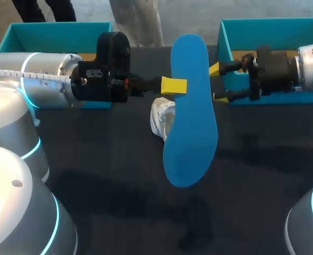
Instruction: Take the shoe out of the shoebox, open the shoe tongue, remove and reinsert the insole, then place the shoe into the shoebox
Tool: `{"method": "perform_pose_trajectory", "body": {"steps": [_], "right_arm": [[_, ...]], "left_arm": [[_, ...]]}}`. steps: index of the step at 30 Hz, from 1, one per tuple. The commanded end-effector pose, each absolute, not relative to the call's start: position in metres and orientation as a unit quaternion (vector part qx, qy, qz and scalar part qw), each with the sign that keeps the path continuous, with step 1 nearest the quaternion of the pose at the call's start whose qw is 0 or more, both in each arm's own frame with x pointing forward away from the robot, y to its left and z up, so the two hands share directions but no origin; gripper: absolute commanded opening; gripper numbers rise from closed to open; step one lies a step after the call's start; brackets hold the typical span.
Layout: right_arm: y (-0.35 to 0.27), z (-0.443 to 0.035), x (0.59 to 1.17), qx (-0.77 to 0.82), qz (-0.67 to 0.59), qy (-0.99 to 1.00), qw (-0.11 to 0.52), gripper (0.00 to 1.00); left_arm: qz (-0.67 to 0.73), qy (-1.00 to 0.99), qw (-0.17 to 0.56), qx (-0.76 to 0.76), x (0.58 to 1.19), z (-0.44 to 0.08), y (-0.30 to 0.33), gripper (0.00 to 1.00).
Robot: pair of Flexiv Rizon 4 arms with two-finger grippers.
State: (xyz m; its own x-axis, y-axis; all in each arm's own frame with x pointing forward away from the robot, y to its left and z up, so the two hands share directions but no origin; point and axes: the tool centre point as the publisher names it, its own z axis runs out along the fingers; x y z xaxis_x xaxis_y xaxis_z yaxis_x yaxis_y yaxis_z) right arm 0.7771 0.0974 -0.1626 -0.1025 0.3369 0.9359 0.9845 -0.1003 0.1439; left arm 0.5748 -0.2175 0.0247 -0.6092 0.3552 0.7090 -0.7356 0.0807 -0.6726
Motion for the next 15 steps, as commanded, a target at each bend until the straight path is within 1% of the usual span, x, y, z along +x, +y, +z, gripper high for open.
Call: {"method": "perform_pose_trajectory", "body": {"steps": [1,4,15], "right_arm": [[0.0968,-0.1633,0.7786,-0.544,-0.488,-0.572,0.373,1.0],[0.0961,-0.1605,0.7795,-0.557,-0.473,-0.573,0.371,1.0],[0.0917,-0.1579,0.7817,-0.57,-0.481,-0.552,0.374,1.0]], "left_arm": [[0.66,-0.608,0.413,0.158,0.5732,0.0238,-0.2167,0.0],[0.66,-0.608,0.413,0.158,0.5732,0.0238,-0.2167,0.0],[0.66,-0.608,0.413,0.158,0.5732,0.0238,-0.2167,0.0]]}}
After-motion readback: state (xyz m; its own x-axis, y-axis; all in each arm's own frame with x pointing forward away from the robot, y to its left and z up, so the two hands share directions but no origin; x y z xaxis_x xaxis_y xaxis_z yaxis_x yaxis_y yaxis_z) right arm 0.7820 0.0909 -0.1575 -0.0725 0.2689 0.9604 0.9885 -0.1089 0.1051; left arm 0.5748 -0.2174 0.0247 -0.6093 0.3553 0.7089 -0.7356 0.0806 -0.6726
